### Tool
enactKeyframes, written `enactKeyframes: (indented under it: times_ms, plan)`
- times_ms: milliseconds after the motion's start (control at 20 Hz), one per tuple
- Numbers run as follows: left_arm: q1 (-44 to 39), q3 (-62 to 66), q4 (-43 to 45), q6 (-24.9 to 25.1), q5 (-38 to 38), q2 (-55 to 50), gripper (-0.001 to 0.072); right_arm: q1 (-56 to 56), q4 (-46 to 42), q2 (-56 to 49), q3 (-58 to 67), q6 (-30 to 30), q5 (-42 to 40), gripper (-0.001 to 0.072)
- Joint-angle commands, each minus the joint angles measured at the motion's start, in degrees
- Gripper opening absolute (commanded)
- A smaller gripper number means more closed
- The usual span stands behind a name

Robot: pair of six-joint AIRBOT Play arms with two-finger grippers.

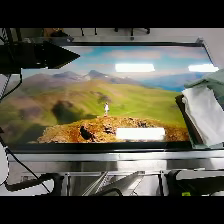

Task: Fold the shirts.

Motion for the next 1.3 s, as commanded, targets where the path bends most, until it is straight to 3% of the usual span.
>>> enactKeyframes:
  times_ms: [0, 350, 500, 700, 1000, 1250]
  plan:
    - [-0.02, -0.02, 0.00, 0.00, -0.04, -2.67, 0.0019, -2.97, -0.31, 3.82, 0.07, 2.29, 4.44, 0.0018]
    - [-0.02, -0.02, -0.11, 0.02, -0.04, -7.80, 0.0019, -4.42, 0.79, 9.01, 0.04, 2.25, 2.89, 0.0018]
    - [-0.02, -0.02, -0.11, 0.04, -1.46, -8.83, 0.0019, -4.42, 0.74, 8.72, 0.04, 2.27, 7.58, 0.0018]
    - [-0.02, -0.02, -0.07, 1.44, -1.70, -8.87, 0.0019, -4.42, -7.15, 9.88, 0.02, 2.97, 20.52, 0.0018]
    - [-0.02, -0.02, -0.04, 4.17, -1.40, -8.87, 0.0020, -4.42, -16.15, 15.96, -9.64, 5.27, 21.11, 0.0018]
    - [-2.03, -0.02, 0.07, 6.27, -1.79, -8.87, 0.0019, -4.42, -30.34, 17.16, -26.67, 1.27, 21.03, 0.0019]
